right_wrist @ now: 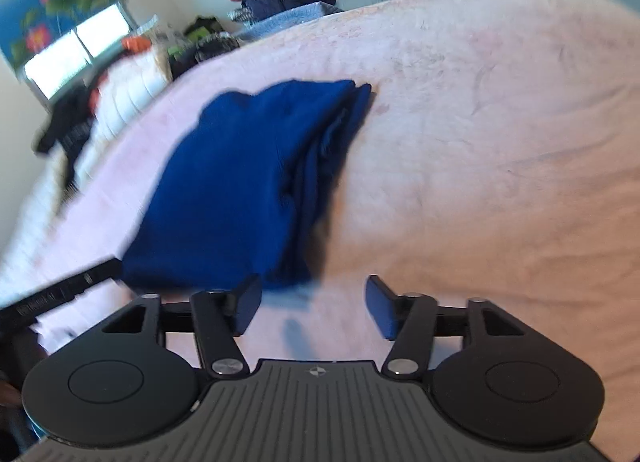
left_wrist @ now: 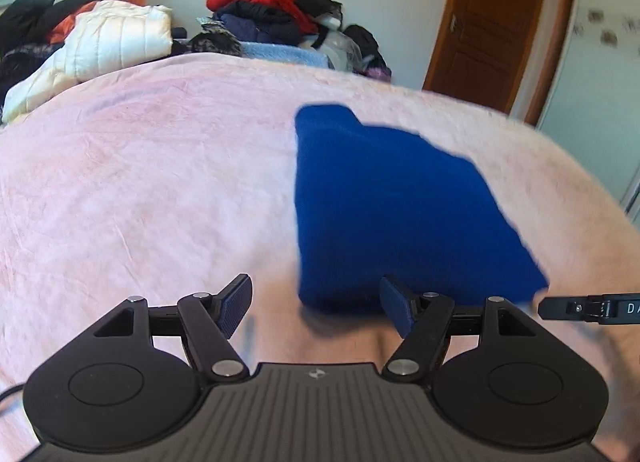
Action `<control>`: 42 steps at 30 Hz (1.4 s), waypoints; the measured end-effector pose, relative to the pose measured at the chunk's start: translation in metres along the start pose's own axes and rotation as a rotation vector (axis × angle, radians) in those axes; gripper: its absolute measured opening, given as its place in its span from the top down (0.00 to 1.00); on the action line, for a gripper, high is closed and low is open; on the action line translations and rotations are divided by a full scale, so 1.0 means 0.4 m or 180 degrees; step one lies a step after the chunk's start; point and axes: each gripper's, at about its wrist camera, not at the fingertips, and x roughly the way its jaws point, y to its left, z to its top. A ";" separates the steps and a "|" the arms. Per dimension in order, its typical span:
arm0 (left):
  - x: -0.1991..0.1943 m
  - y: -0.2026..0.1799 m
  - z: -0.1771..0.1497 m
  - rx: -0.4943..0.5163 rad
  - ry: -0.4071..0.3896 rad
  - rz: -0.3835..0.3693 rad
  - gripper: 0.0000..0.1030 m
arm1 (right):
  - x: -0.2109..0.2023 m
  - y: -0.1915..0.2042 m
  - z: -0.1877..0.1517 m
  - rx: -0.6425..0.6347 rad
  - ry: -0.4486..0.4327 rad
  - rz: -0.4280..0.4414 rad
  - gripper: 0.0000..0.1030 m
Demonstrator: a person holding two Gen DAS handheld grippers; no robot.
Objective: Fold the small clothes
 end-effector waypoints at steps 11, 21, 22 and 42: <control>0.054 -0.040 -0.037 0.0407 0.0043 0.0191 0.05 | 0.077 0.135 -0.101 -0.0652 -0.0521 -0.0877 0.01; 0.062 -0.053 -0.044 0.0447 0.0077 0.0215 0.00 | 0.078 0.133 -0.108 -0.0540 -0.0593 -0.0971 0.01; 0.060 -0.055 -0.046 0.0444 0.0074 0.0221 0.00 | 0.077 0.134 -0.109 -0.0541 -0.0593 -0.0971 0.01; 0.054 -0.055 -0.049 0.0442 0.0071 0.0237 0.00 | 0.075 0.141 -0.116 -0.0548 -0.0598 -0.0959 0.01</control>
